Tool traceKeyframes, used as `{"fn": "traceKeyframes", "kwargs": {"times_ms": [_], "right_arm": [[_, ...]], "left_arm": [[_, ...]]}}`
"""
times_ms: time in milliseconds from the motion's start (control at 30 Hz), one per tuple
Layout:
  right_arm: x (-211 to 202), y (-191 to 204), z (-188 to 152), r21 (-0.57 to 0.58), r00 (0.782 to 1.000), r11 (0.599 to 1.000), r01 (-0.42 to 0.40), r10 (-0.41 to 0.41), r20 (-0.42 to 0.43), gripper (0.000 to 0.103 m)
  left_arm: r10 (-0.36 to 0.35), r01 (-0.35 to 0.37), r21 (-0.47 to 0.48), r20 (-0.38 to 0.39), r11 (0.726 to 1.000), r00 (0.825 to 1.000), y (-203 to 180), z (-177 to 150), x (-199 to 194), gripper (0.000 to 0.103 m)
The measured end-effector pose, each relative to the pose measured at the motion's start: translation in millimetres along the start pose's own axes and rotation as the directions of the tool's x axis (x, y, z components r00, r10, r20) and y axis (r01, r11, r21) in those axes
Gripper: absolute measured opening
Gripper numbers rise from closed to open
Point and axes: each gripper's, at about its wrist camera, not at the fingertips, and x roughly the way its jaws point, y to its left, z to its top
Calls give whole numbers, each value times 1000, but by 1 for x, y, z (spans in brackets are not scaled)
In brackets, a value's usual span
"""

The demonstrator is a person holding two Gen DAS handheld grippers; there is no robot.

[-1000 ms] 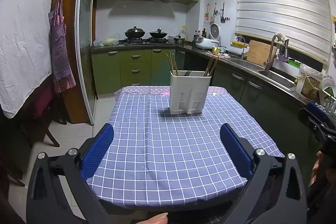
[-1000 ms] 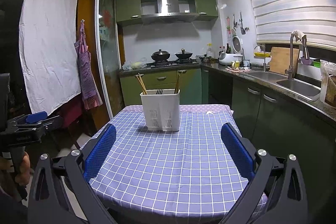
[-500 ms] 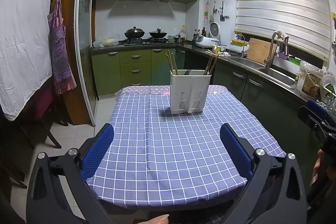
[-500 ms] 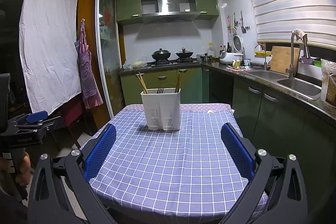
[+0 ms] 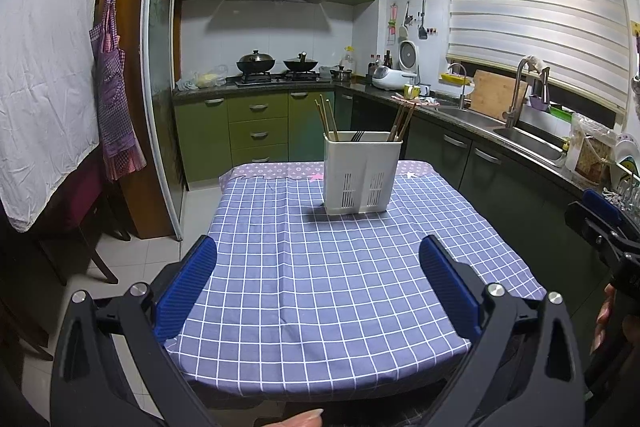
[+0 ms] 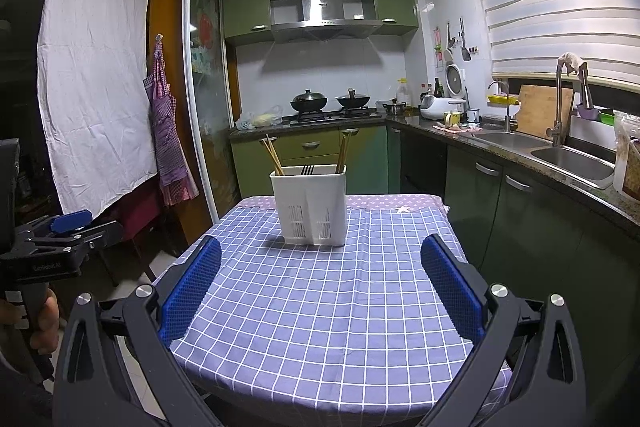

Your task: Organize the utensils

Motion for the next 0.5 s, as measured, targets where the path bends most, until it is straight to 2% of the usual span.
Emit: {"fn": "traceKeyframes", "kwargs": {"times_ms": [500], "right_arm": [[0, 1, -1, 4, 1000, 1000, -6, 6, -4, 98]], "left_arm": [[-2, 2, 2, -3, 1000, 1000, 1, 0, 0, 96]]}}
